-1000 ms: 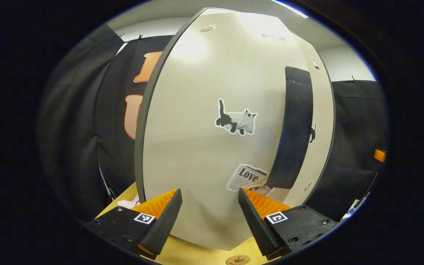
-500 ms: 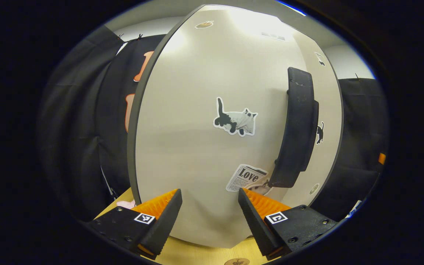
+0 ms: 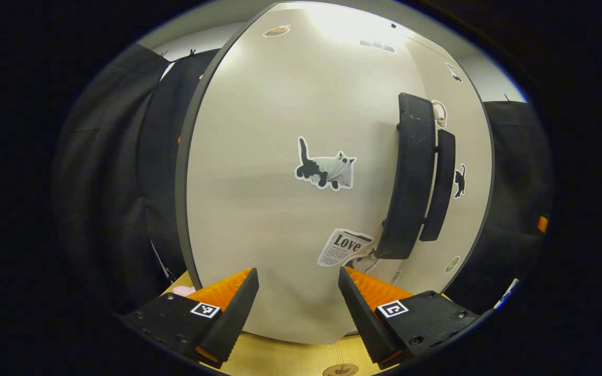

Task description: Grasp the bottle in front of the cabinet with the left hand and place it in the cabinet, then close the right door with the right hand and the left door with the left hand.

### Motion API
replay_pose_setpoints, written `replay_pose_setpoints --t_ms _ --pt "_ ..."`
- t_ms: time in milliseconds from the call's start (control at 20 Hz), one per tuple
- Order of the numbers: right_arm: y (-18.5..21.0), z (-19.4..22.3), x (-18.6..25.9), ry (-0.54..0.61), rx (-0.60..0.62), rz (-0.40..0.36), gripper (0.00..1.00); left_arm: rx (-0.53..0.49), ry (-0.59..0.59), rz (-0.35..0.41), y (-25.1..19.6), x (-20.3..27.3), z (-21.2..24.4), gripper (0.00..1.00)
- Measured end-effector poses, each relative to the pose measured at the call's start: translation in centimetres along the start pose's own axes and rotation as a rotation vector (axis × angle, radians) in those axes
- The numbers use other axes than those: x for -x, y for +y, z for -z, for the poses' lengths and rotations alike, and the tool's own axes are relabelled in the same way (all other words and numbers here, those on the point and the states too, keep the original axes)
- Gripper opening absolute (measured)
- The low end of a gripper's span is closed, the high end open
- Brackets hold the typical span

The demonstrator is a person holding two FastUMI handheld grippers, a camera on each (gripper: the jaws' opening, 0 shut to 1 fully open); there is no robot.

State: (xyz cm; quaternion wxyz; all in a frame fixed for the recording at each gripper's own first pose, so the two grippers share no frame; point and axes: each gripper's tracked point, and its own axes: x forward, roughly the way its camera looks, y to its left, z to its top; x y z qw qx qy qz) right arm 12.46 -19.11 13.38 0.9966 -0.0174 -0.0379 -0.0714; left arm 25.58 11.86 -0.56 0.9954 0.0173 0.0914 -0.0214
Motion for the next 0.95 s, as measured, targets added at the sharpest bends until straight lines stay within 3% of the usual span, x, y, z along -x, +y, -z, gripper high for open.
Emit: replay_pose_setpoints --t_ms 50,100,150,300,350,650,950 --pt "0.2 -0.1 -0.2 -0.001 -0.001 -0.008 0.87 0.002 -0.003 0.002 0.0 0.7 -0.3 0.94" --pt "0.3 -0.2 -0.4 -0.004 -0.002 -0.016 0.94 0.006 -0.006 0.001 0.0 1.4 -0.7 0.94" --pt "0.5 -0.3 -0.4 -0.006 -0.003 -0.026 0.87 0.01 -0.01 0.001 0.0 2.2 -1.1 0.94" --pt "0.8 -0.7 -0.2 -0.012 0.0 -0.051 0.87 0.016 -0.022 0.007 -0.1 4.5 -2.2 0.94" --pt "1.0 -0.8 -0.1 -0.012 0.002 -0.058 0.94 0.014 -0.027 0.007 -0.1 5.1 -2.6 0.94" --pt "1.0 -1.1 0.8 -0.012 0.008 -0.085 0.94 0.0 -0.061 0.004 -0.5 10.3 -5.5 0.94" --pt "0.9 -2.0 1.7 -0.022 0.009 -0.106 0.94 0.052 -0.133 0.012 -0.4 15.6 -10.5 0.94"
